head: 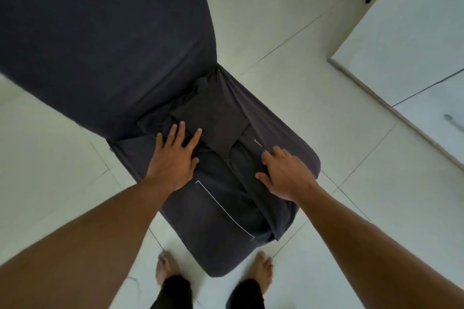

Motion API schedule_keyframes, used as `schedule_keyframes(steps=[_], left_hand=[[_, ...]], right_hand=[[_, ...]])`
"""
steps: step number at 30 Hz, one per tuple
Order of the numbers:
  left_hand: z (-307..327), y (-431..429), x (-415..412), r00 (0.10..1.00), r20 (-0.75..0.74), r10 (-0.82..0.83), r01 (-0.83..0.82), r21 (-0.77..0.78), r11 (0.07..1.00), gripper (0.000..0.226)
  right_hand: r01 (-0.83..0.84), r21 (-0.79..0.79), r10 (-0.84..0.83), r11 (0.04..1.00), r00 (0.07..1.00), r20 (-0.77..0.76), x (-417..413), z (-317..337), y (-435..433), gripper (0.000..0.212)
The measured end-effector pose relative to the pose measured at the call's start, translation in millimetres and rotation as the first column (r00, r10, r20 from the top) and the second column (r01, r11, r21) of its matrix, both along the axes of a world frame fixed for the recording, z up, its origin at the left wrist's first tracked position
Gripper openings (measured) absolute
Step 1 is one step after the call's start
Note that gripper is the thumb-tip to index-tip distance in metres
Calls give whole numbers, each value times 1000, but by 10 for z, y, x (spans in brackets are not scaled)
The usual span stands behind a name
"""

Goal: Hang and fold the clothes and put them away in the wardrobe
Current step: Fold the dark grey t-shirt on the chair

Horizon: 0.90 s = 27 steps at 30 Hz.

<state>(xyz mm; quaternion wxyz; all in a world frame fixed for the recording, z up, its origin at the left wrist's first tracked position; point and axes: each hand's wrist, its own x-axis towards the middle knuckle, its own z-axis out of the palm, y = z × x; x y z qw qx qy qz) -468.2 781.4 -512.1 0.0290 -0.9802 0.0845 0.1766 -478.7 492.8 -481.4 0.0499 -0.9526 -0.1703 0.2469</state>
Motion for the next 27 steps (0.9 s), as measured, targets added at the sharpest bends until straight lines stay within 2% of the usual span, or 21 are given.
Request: schedule_keyframes(steps=[2, 5, 9, 11, 14, 16, 19, 21, 24, 27], left_hand=[[10, -105, -125, 996, -38, 82, -82, -3, 997, 77], [9, -139, -325, 966, -95, 239, -242, -21, 970, 80], [56, -170, -551, 904, -143, 403, -408, -10, 913, 79], [90, -208, -635, 878, -98, 469, -472, -16, 881, 70], [133, -315, -718, 860, -19, 511, -511, -74, 857, 45], [156, -417, -765, 849, -74, 524, -528, -172, 831, 31], [197, -595, -815, 757, -219, 616, -654, -279, 704, 22], [241, -753, -859, 646, -277, 711, -761, -307, 572, 20], [273, -953, -928, 573, -250, 780, -811, -310, 496, 32], [265, -1270, -1085, 508, -223, 832, -844, -320, 430, 48]], right_hand=[[-51, 9, 51, 999, 998, 33, 75, -24, 28, 54], [-170, -32, 172, 985, 984, 49, 215, -37, 111, 75], [-308, -146, 302, 940, 951, -61, 347, -5, 231, 73], [-329, -169, 325, 929, 944, -51, 350, 10, 273, 71], [-362, -166, 359, 917, 932, -48, 364, -11, 265, 71], [-395, -167, 393, 903, 918, -48, 386, -26, 228, 71], [-459, -132, 457, 879, 888, -47, 448, -44, 153, 71], [-525, -113, 522, 843, 851, -61, 502, -25, 82, 71], [-577, -88, 574, 812, 817, -57, 573, 22, 19, 73], [-595, -38, 596, 803, 802, 42, 514, 29, -70, 66]])
